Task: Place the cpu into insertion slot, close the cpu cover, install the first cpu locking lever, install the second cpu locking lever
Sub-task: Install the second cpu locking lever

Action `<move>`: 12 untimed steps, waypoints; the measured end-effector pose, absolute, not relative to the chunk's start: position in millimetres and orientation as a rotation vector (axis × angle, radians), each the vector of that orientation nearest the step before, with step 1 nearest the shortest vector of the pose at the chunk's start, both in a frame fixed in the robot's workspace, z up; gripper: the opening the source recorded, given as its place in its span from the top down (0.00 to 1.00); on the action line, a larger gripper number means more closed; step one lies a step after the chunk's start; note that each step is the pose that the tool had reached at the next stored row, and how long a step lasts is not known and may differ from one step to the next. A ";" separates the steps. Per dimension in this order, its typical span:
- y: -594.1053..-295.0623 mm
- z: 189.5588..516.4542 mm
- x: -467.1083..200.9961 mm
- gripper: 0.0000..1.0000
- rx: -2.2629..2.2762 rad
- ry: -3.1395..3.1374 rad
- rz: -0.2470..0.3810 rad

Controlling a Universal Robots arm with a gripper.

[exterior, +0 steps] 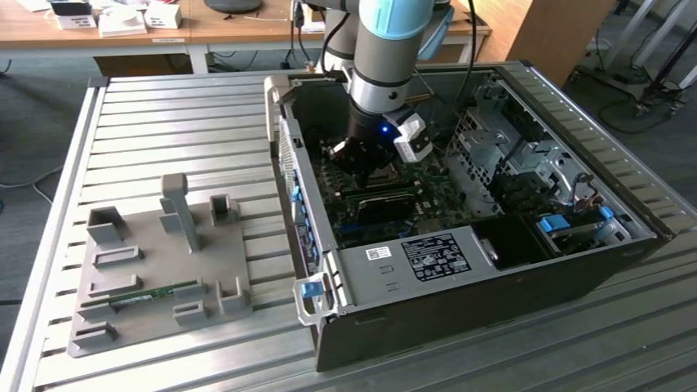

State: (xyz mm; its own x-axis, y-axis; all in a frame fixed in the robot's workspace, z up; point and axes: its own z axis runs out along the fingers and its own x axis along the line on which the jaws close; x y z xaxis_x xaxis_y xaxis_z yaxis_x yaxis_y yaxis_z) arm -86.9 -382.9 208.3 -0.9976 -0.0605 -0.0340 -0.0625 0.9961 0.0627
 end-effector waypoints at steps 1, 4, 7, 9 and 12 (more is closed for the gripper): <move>-382.7 208.3 -86.9 0.89 -0.096 3.106 0.099; -382.5 208.3 -86.9 0.89 -0.096 3.106 0.102; -382.1 208.1 -87.1 0.89 -0.095 3.106 0.112; -381.9 207.9 -87.1 0.89 -0.095 3.105 0.120; -381.9 206.9 -87.1 0.89 -0.095 3.105 0.129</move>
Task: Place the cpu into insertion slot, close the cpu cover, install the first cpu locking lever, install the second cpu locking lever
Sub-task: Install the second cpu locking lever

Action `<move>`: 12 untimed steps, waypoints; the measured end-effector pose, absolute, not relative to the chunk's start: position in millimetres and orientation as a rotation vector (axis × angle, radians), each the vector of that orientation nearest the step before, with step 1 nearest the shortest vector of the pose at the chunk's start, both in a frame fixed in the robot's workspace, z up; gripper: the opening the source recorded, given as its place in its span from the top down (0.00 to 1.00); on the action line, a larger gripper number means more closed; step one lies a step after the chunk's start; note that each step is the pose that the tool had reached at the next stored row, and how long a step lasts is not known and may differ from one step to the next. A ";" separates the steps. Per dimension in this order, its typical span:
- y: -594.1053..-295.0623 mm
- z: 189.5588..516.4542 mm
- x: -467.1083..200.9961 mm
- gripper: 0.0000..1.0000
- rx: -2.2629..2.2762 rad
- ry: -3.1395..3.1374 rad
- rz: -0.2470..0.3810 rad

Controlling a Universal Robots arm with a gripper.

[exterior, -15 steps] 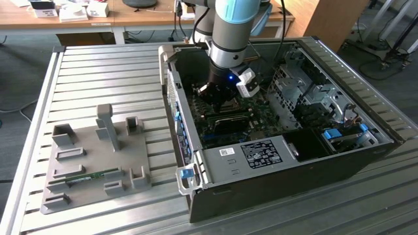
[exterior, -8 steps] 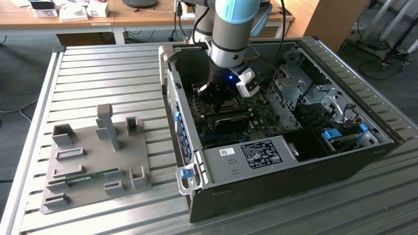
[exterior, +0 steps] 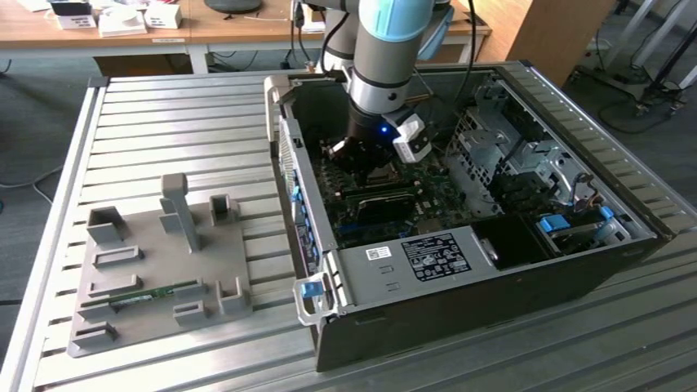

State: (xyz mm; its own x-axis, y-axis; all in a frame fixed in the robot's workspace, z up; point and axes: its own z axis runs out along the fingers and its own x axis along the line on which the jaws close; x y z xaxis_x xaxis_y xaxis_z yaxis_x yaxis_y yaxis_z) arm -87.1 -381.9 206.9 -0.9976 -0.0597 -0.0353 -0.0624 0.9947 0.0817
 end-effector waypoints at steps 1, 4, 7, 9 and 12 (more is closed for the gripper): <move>-381.9 206.5 -87.2 0.89 -0.095 3.105 0.130; -381.9 204.8 -87.1 0.89 -0.095 3.104 0.137; -381.9 203.4 -87.1 0.89 -0.095 3.103 0.152; -381.9 202.9 -87.2 0.89 -0.095 3.102 0.164; -381.9 202.0 -87.2 0.89 -0.094 3.102 0.168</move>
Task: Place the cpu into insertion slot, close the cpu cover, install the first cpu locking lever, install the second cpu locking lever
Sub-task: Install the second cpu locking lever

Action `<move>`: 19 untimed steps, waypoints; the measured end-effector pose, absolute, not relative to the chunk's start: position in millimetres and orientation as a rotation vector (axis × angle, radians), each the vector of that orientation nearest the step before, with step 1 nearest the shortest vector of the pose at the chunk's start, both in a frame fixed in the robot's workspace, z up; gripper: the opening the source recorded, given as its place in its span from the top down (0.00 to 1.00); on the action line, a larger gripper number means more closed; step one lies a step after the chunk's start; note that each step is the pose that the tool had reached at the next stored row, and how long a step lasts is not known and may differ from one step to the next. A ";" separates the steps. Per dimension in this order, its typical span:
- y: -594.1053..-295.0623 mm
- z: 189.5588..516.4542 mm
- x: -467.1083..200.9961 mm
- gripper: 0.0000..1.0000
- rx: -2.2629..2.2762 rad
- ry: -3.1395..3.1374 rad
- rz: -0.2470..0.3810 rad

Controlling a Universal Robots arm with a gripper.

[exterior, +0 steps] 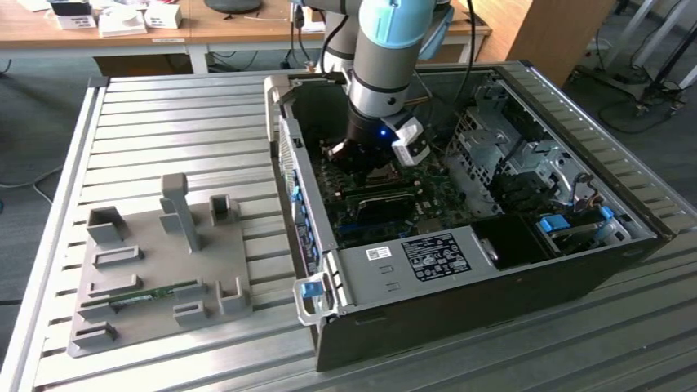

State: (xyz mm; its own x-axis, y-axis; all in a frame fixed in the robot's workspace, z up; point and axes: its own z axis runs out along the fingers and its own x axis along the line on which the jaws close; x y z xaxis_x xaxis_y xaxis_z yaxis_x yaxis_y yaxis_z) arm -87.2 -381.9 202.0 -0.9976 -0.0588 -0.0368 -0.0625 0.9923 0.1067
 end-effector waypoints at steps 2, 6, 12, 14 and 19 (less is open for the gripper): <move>-381.9 201.3 -87.2 0.89 -0.095 3.102 0.168; -382.0 199.9 -87.2 0.89 -0.094 3.102 0.169; -381.9 198.4 -87.6 0.89 -0.094 3.101 0.178; -381.9 197.7 -87.7 0.89 -0.094 3.101 0.178; -382.0 196.0 -88.1 0.89 -0.094 3.102 0.178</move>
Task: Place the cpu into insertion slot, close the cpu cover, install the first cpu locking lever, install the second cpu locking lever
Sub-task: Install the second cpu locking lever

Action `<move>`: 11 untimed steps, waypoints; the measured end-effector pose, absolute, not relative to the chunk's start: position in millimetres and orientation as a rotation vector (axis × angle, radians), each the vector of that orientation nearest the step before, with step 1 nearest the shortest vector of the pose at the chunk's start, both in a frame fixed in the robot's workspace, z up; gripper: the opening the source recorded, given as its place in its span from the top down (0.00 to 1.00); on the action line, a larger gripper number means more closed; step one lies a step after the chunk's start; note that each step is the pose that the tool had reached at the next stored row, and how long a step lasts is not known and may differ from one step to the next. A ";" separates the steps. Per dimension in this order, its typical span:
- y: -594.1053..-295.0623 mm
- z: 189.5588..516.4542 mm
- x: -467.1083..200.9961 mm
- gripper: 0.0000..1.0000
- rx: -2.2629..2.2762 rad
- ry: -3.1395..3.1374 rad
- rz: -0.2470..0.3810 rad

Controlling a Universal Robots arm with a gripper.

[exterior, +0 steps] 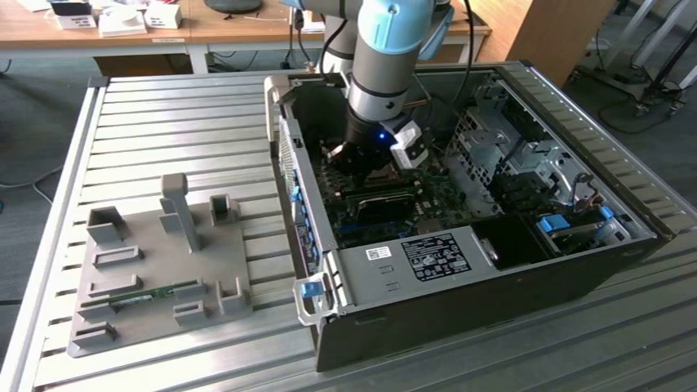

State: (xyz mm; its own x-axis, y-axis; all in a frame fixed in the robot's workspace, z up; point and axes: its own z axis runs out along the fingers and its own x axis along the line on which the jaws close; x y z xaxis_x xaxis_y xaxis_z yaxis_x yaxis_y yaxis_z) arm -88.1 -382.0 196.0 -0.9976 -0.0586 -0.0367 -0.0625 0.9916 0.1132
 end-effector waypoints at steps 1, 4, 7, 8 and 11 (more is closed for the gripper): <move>-382.1 195.7 -88.2 0.89 -0.094 3.102 0.178; -382.0 194.6 -88.5 0.89 -0.094 3.102 0.178; -382.0 193.3 -89.0 0.89 -0.094 3.101 0.178; -382.0 192.9 -89.2 0.89 -0.094 3.101 0.179; -382.0 192.5 -89.8 0.89 -0.094 3.101 0.179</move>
